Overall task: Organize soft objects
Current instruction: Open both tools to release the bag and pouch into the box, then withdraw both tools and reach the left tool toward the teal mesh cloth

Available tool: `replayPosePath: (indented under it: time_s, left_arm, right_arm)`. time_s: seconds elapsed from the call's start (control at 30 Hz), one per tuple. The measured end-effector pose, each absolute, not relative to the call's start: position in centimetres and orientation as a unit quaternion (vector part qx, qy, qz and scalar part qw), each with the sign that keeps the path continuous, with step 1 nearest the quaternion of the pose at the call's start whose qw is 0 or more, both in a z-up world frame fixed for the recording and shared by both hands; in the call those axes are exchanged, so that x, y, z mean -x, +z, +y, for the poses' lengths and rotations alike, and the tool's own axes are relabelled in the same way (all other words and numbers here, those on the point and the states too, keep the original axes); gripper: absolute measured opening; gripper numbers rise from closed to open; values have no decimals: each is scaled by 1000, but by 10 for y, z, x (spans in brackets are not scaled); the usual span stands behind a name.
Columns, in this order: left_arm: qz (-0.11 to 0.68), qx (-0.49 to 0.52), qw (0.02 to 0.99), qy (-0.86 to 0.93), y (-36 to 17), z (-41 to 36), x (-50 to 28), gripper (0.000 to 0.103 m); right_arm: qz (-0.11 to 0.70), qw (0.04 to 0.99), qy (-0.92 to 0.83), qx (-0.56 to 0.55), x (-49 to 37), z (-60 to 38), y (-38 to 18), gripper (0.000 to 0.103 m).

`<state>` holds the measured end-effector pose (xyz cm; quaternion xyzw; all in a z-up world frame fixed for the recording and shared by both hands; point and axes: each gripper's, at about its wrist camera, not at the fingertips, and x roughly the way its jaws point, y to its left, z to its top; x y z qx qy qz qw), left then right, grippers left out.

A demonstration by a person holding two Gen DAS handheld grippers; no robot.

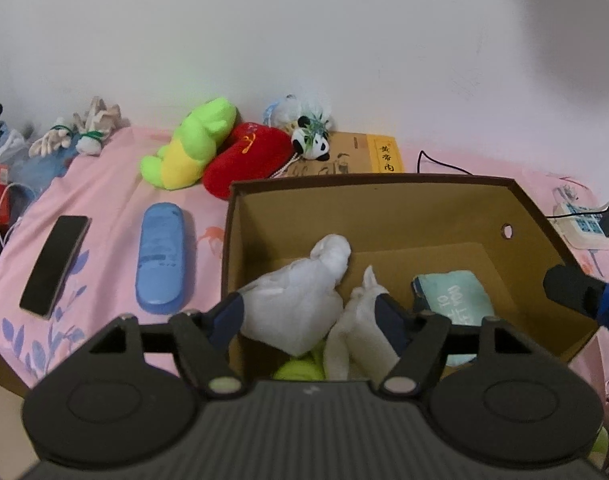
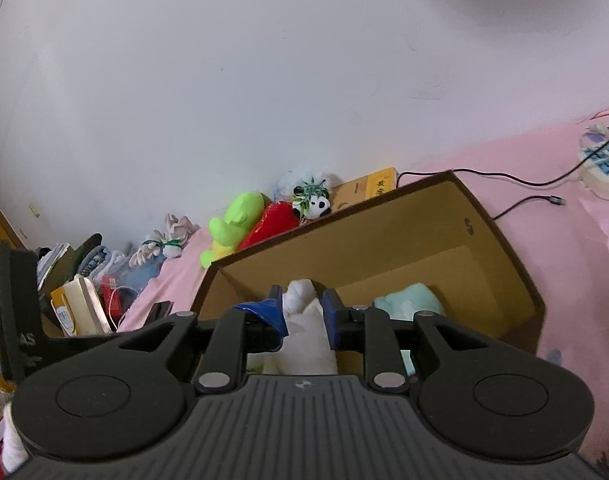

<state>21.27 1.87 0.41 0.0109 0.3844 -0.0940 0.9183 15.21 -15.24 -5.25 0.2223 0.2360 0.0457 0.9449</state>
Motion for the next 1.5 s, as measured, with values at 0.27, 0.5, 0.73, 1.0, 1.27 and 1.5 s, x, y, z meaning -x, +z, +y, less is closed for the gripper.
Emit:
replayPosePath:
  time_s: [0.27,0.5,0.73,1.0,1.27,1.5]
  left_arm:
    - [369,-18,925,-86,19,15,-180,74]
    - [366,-24,927,-71,24,14,-153,76]
    - [371,-25,926,-59,25,12,-125,79]
    - [375,-26,925,-52,21,9,-96,97]
    - [383,-29,922,-48,16,7,-73,97]
    - [402,-26,915,-41,8,8,-57,97]
  right_arm:
    - [251,942,30,-222,-128,-153,-58,6]
    - [260,938,25,-226,-107,-156,-60,7]
    - [266,944,28,-192,-84,-147,-62,7]
    - [272,945,35,-179,-59,-146,-64,8]
    - [287,939,42,-186,-40,-146,-73,9]
    - [304,932,46,-194,-26,-146,-84,10]
